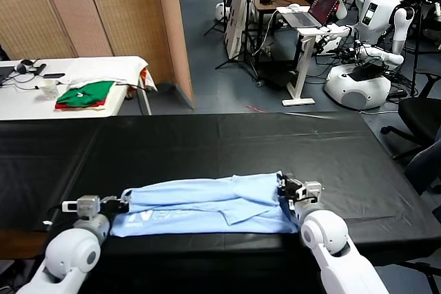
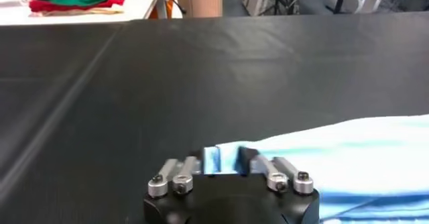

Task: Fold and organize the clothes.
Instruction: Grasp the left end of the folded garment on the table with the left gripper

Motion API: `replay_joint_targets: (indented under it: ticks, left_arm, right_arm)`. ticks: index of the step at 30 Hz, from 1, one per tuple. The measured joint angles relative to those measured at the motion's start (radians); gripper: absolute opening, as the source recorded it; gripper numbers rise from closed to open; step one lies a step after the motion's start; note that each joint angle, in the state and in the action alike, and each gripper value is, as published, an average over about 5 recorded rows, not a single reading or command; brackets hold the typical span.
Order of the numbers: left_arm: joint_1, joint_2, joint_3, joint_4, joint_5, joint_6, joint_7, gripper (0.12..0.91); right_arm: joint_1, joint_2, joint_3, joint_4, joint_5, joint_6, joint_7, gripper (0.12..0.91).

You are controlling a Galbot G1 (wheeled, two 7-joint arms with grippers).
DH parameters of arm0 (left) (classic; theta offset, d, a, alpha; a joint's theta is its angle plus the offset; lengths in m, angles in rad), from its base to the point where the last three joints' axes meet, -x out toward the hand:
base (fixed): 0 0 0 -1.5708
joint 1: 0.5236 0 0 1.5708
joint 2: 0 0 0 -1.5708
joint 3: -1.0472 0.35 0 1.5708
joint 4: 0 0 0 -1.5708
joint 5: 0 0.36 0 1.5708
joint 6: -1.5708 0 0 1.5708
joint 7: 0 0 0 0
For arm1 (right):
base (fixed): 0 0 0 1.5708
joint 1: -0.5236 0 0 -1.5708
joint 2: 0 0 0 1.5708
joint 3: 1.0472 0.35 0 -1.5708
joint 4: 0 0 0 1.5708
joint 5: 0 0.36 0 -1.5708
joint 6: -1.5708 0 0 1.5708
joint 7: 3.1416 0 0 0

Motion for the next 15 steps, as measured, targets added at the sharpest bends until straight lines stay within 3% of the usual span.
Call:
replay_joint_targets:
  ticks: [2, 4, 9, 12, 15]
  left_arm:
    - [-0.008, -0.003, 0.008, 0.01, 0.034, -0.022, 0.014, 0.153]
    - [-0.017, -0.007, 0.015, 0.021, 0.06, -0.041, 0.026, 0.159]
    - [-0.044, -0.02, 0.032, 0.056, 0.096, -0.086, 0.049, 0.154]
    - [-0.067, -0.032, 0.041, 0.079, 0.134, -0.122, 0.077, 0.157]
    - [-0.081, -0.043, 0.042, 0.094, 0.163, -0.146, 0.094, 0.238]
  right_arm:
    - [-0.006, 0.007, 0.004, 0.004, -0.003, 0.009, 0.008, 0.162]
    - [-0.01, 0.013, 0.007, 0.005, 0.0, 0.013, 0.007, 0.162]
    - [-0.018, 0.025, 0.017, 0.008, 0.004, 0.018, -0.027, 0.204]
    - [-0.029, 0.02, 0.027, 0.023, 0.004, 0.02, -0.049, 0.352]
    - [-0.041, 0.007, 0.038, 0.046, 0.009, 0.02, -0.058, 0.541]
